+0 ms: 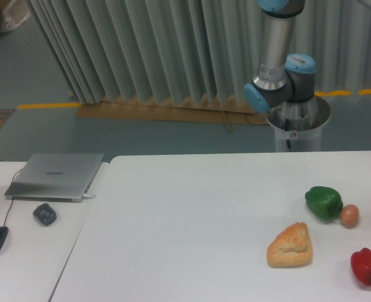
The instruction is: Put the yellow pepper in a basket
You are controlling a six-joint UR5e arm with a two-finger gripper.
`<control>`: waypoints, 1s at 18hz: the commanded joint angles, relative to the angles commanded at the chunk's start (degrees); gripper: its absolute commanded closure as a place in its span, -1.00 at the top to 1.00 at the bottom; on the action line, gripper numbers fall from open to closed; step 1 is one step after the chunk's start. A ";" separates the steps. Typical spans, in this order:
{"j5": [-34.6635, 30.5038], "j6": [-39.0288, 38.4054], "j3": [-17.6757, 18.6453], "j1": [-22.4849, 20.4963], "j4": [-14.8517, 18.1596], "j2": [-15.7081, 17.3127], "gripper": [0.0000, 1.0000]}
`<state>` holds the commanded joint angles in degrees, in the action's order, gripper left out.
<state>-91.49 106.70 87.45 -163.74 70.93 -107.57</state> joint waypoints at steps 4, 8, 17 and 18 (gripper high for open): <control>0.00 0.35 0.35 -0.62 -2.11 -1.59 0.20; 0.00 0.18 0.35 -0.62 -2.20 -1.76 0.24; 0.09 -0.26 0.17 -0.18 -3.43 -1.85 1.00; 0.09 -0.52 0.18 0.17 -3.34 -1.68 1.00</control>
<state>-91.41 106.17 87.63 -163.57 67.59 -109.25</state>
